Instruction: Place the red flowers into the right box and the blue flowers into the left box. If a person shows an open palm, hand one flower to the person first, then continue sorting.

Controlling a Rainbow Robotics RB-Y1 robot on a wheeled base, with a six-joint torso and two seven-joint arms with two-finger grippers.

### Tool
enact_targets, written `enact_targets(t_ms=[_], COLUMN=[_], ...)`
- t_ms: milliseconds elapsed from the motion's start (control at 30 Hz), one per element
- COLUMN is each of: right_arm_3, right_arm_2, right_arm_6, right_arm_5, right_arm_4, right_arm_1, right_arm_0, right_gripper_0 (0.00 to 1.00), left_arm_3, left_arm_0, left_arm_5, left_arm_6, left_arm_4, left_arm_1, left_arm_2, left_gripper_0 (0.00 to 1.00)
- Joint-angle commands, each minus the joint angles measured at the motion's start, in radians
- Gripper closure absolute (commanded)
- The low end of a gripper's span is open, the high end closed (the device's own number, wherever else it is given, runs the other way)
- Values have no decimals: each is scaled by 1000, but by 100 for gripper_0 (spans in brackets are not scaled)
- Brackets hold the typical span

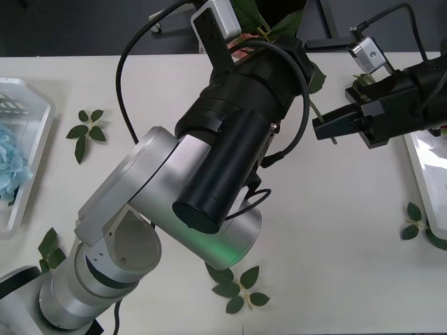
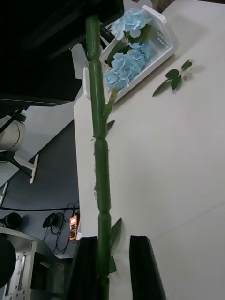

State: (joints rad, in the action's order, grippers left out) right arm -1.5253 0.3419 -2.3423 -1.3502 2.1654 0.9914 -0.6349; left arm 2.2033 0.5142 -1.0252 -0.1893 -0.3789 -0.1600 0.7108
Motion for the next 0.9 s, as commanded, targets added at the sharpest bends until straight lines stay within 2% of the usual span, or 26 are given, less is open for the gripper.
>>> enact_targets(t_ms=[33, 433, 467, 500, 533, 567, 600, 900], right_arm_3=[-35, -35, -35, -35, -35, -35, -35, -29], right_arm_2=[-31, -31, -31, -31, -31, -31, -31, -32], right_arm_6=[6, 14, 14, 14, 14, 15, 15, 15], right_arm_5=[8, 17, 20, 22, 23, 23, 25, 26], right_arm_4=[-10, -13, -13, -13, -13, -13, -13, -15], right_arm_1=[-14, -14, -14, -14, -14, -13, -13, -8], right_arm_0=[8, 8, 8, 8, 8, 8, 8, 8], right_gripper_0=[100, 100, 100, 100, 100, 100, 100, 100], left_arm_3=[30, 30, 30, 30, 30, 30, 30, 30], left_arm_0=[41, 41, 41, 41, 41, 41, 41, 41], left_arm_5=[16, 16, 16, 16, 16, 16, 16, 16], left_arm_6=[-15, -15, -15, -15, -15, -15, -15, -15], left_arm_4=[-14, -14, -14, -14, -14, -14, -14, -14], left_arm_1=[22, 22, 22, 22, 22, 22, 22, 22], left_arm_2=[18, 18, 18, 18, 18, 18, 18, 18], left_gripper_0=[100, 99, 68, 42, 30, 3, 0, 0])
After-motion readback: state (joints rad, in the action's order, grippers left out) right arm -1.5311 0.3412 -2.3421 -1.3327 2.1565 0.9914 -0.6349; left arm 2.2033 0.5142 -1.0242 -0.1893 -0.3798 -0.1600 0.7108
